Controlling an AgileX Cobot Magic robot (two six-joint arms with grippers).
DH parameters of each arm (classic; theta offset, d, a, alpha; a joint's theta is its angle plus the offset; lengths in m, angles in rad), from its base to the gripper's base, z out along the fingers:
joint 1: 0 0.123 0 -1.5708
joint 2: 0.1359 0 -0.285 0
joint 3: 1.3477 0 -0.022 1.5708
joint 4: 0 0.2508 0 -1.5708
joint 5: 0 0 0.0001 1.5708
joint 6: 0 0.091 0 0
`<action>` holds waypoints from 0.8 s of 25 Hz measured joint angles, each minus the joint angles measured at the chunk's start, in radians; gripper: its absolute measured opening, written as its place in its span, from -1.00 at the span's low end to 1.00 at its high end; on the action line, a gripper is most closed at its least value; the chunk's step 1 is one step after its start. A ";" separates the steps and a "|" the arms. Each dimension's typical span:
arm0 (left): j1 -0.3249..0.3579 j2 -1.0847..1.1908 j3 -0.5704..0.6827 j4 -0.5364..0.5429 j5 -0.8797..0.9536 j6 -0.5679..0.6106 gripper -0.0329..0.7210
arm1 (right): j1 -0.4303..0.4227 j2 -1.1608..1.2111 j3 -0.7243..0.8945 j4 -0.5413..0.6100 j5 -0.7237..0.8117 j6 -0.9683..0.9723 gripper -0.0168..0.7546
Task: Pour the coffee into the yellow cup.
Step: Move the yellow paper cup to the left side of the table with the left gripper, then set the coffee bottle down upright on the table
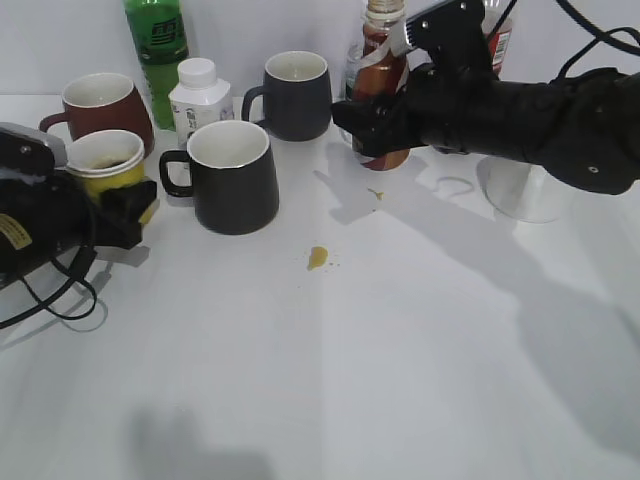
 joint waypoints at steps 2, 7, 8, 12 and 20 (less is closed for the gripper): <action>0.000 0.000 -0.001 0.008 0.001 0.000 0.43 | 0.000 0.003 0.000 0.000 0.000 0.000 0.34; 0.000 0.000 -0.001 0.012 0.000 0.000 0.56 | 0.000 0.058 0.000 0.007 -0.024 -0.001 0.34; 0.000 0.000 0.001 0.012 -0.002 0.000 0.57 | 0.000 0.077 0.000 0.016 -0.045 -0.006 0.34; 0.000 -0.017 0.032 0.011 -0.009 0.000 0.58 | 0.000 0.150 0.000 0.061 -0.132 -0.050 0.34; 0.000 -0.043 0.094 -0.023 -0.018 0.000 0.65 | 0.000 0.200 0.000 0.078 -0.171 -0.068 0.36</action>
